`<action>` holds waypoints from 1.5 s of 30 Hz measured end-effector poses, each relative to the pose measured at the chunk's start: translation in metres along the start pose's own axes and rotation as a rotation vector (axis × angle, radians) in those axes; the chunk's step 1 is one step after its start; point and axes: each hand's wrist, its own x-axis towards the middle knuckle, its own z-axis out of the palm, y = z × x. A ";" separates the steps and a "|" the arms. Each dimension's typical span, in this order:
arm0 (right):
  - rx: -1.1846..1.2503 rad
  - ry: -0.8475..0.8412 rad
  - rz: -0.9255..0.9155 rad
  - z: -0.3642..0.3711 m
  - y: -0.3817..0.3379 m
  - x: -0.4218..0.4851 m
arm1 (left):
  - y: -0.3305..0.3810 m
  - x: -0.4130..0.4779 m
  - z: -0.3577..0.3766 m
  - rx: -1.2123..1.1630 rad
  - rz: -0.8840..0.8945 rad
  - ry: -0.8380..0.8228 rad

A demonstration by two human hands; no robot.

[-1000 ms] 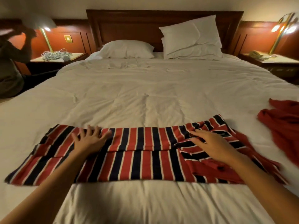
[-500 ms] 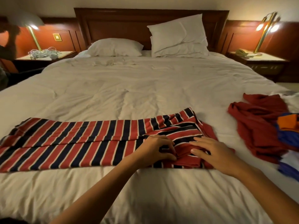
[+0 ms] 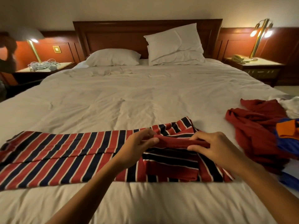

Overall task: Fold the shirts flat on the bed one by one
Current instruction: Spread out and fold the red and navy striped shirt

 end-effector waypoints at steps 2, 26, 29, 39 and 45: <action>0.100 -0.030 0.012 -0.011 -0.008 0.009 | -0.001 0.002 -0.010 -0.078 -0.013 -0.019; -0.081 -0.066 0.377 0.063 0.053 0.078 | -0.082 0.043 -0.005 0.515 -0.164 0.236; -0.250 -0.167 0.579 0.067 0.059 0.075 | -0.096 0.035 0.003 0.824 -0.192 0.110; -0.104 0.322 0.746 0.076 0.069 0.097 | -0.105 0.039 0.005 0.822 -0.257 -0.050; -0.134 0.439 0.763 0.063 0.085 0.090 | -0.108 0.038 0.006 0.808 -0.250 -0.038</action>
